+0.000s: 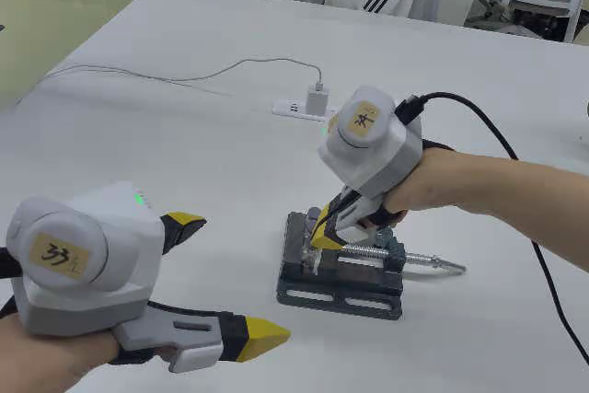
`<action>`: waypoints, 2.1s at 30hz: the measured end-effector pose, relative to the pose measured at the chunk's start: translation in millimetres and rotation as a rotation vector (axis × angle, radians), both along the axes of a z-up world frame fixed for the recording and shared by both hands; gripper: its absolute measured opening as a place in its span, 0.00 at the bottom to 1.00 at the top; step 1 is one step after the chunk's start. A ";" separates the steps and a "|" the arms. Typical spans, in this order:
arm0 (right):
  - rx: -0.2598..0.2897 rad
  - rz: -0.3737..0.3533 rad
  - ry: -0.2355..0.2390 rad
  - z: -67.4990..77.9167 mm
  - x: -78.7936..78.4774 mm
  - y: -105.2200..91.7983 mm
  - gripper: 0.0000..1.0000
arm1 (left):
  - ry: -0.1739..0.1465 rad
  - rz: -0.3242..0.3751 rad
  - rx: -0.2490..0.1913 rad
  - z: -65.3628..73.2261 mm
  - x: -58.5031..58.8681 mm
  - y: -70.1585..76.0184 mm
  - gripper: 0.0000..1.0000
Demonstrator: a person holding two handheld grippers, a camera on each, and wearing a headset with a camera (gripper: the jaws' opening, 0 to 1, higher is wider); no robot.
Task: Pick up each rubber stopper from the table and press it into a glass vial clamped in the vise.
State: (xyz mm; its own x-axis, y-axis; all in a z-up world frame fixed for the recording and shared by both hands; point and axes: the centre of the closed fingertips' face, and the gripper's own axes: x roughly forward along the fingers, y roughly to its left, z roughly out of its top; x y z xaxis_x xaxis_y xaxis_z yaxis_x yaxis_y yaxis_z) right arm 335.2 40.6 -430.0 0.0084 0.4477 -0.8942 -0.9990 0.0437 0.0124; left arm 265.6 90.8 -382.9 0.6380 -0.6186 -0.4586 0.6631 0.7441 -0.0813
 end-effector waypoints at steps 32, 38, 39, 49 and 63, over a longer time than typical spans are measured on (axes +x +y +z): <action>0.167 -0.147 -0.028 -0.9 -23.7 -40.4 0.99 | 0.018 -0.006 0.013 -3.7 2.3 7.2 0.92; 0.196 -0.183 -0.032 2.3 -30.1 -53.6 0.99 | 0.019 -0.003 0.015 -4.0 1.6 10.7 0.92; 0.201 -0.195 -0.029 2.8 -30.9 -55.9 0.99 | 0.020 -0.002 0.016 -4.2 1.4 11.1 0.92; 0.256 -0.282 -0.050 0.7 -41.6 -89.0 0.99 | 0.031 -0.001 0.024 -8.4 -3.9 12.8 0.92; 0.327 -0.388 -0.067 1.9 -73.5 -135.9 0.99 | 0.049 0.021 0.032 -12.7 -15.8 16.2 0.93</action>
State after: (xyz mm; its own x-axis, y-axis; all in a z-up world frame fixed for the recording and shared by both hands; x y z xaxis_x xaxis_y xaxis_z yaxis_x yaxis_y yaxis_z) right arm 261.7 -95.3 -428.1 0.2821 0.6563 -0.6998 -0.9088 0.4164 0.0243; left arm 249.8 107.0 -395.6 0.6272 -0.5895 -0.5090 0.6430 0.7607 -0.0887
